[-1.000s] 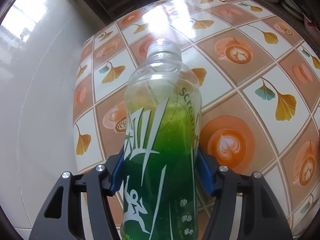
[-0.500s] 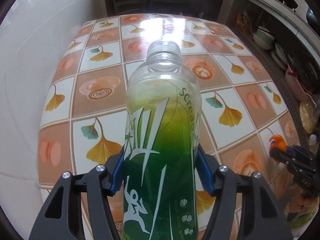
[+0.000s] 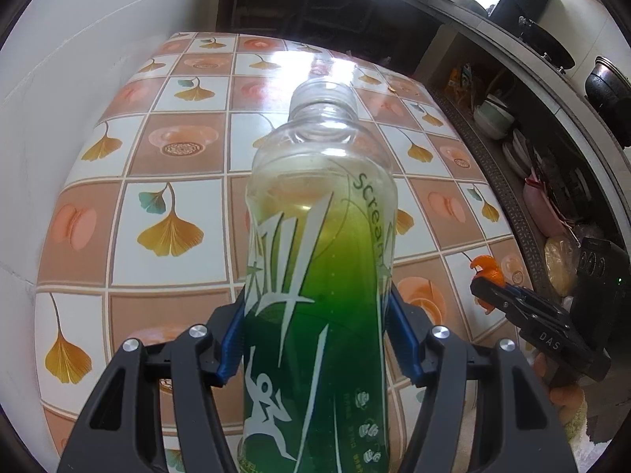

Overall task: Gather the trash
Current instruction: 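Lift the green bottle in the left tool while the right tool holds the orange peel, then carry the bottle and peel to the blue basket and release both inside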

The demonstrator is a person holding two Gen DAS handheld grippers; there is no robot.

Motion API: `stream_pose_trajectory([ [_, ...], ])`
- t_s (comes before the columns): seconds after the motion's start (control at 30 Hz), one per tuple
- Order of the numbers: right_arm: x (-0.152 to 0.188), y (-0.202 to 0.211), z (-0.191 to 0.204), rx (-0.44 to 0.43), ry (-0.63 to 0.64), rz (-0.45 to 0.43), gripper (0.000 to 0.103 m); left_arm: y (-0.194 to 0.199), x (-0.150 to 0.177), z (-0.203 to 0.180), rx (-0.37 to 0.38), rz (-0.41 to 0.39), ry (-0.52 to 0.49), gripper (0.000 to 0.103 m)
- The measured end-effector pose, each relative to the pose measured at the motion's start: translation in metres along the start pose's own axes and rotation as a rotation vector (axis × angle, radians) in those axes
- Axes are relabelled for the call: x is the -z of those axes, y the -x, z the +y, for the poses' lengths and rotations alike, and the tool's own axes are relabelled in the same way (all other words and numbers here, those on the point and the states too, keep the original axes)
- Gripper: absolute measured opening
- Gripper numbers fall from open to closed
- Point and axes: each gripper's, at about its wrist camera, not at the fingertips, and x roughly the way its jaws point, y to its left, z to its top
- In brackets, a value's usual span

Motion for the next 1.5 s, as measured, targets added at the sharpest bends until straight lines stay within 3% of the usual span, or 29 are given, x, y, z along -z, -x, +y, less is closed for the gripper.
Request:
stream_pose_trajectory([
  [1.2,-0.002,0.011,-0.005,-0.001,-0.015,-0.024,0.019,0.006,-0.002,-0.020,0.040,-0.023,-0.036,0.060],
  [1.37,-0.006,0.033,-0.015,-0.016,-0.046,-0.077,0.019,0.006,-0.008,-0.039,0.074,-0.033,-0.068,0.060],
  [1.5,-0.007,0.069,-0.044,-0.002,-0.111,-0.153,0.019,0.005,-0.020,-0.079,0.123,-0.046,-0.145,0.060],
])
